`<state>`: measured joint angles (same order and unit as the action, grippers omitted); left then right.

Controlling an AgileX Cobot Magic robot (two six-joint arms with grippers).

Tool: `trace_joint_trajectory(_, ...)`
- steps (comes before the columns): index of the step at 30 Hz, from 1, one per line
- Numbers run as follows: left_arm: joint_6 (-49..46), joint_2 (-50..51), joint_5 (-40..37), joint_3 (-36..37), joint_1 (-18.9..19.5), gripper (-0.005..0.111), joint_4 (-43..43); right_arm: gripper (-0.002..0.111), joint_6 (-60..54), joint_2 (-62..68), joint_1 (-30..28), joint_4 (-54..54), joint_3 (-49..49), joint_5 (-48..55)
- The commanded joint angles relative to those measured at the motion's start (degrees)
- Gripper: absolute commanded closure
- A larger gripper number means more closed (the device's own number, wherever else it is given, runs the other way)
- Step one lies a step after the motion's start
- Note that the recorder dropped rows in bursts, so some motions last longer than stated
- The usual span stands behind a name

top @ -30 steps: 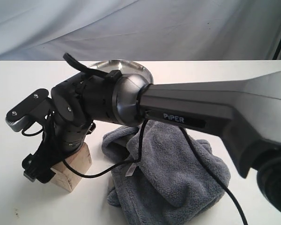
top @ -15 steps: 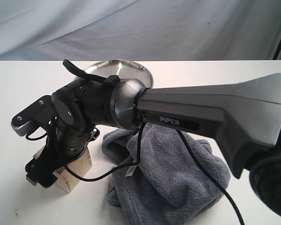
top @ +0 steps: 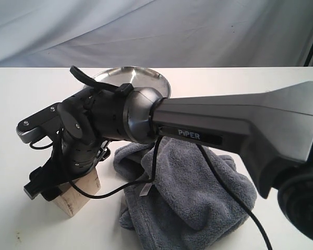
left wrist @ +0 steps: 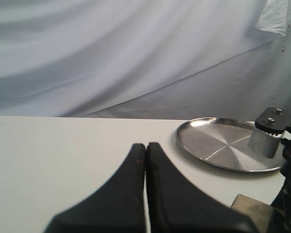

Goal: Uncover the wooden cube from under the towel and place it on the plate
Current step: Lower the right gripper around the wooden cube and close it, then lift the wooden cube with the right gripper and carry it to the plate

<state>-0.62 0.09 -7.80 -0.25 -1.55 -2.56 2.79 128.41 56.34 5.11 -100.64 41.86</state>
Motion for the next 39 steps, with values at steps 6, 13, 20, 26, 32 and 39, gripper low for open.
trace_joint_trajectory(6, 0.2, -0.1, 0.0, 0.3, 0.0, 0.105, 0.0, 0.048, 0.8, -0.1, -0.5, -0.4, -0.2, -0.9)
trace_joint_trajectory(13, 0.2, -0.1, 0.0, 0.3, 0.0, 0.105, 0.0, 0.048, 0.8, -1.3, -0.5, -0.4, -0.2, -0.9)
trace_joint_trajectory(20, 0.1, -0.1, 0.0, 0.3, 0.0, 0.105, 0.0, 0.048, 1.3, -4.1, -0.5, -3.0, -0.2, -2.2)
trace_joint_trajectory(26, 0.2, -0.1, 0.0, 0.3, 0.0, 0.105, 0.0, 0.048, 15.9, -4.9, -2.1, -17.9, -0.2, -5.4)
trace_joint_trajectory(32, 0.2, -0.1, 0.0, 0.3, 0.0, 0.105, 0.0, 0.048, 19.7, -6.4, -8.0, -17.6, -0.5, -8.9)
trace_joint_trajectory(39, 0.1, -0.1, 0.0, 0.3, 0.0, 0.105, 0.0, 0.048, 19.8, -5.8, -14.2, -16.5, -7.6, -9.0)
